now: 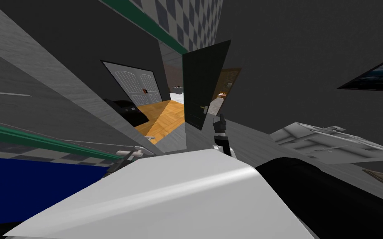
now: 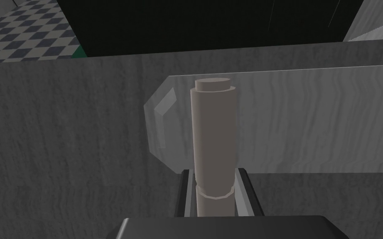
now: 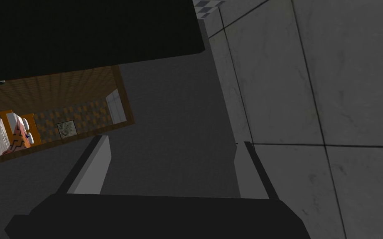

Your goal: Pull the door open

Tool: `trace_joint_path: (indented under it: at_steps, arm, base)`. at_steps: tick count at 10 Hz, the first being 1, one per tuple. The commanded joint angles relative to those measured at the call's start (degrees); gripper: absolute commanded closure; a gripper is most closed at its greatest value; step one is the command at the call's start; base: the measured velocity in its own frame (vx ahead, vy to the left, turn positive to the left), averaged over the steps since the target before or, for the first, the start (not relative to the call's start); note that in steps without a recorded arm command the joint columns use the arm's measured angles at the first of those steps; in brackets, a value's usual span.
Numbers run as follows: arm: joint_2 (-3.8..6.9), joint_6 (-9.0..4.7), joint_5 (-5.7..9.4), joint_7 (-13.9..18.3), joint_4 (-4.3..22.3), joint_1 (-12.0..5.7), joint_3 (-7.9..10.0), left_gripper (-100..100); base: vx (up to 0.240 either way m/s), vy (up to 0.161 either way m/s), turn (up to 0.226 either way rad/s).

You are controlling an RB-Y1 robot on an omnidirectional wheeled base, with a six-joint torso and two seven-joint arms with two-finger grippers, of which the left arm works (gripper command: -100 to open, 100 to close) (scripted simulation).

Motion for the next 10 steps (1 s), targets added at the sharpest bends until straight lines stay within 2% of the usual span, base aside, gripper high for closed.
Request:
trace_joint_path:
  at_steps: [1, 2, 3, 4, 5, 6, 10]
  arm:
    - [-0.42, -1.58, -0.41, 0.0, 0.3, 0.46, -0.52, 100]
    - [-0.53, -2.89, -0.53, 0.2, 1.4, 0.34, -0.52, 100]
    - [-0.59, -3.59, -0.59, 0.2, 2.1, 0.28, -0.51, 100]
    - [-0.72, -5.05, -0.72, 0.3, 3.4, 0.16, -0.5, 100]
    - [-0.78, -5.78, -0.78, 0.4, 4.0, 0.1, -0.5, 100]
    - [-0.9, -7.32, -0.92, 0.5, 5.4, 0.0, -0.48, 100]
    - [-1.13, -10.5, -1.19, 0.8, 8.3, -0.17, -0.45, 100]
  base:
    - [0.036, -0.055, -0.073]
    - [0.04, -0.045, -0.061]
    - [0.038, -0.046, -0.058]
    - [0.036, -0.044, -0.089]
    - [0.035, -0.05, -0.069]
    - [0.035, -0.045, -0.094]
    - [0.027, -0.02, -0.052]
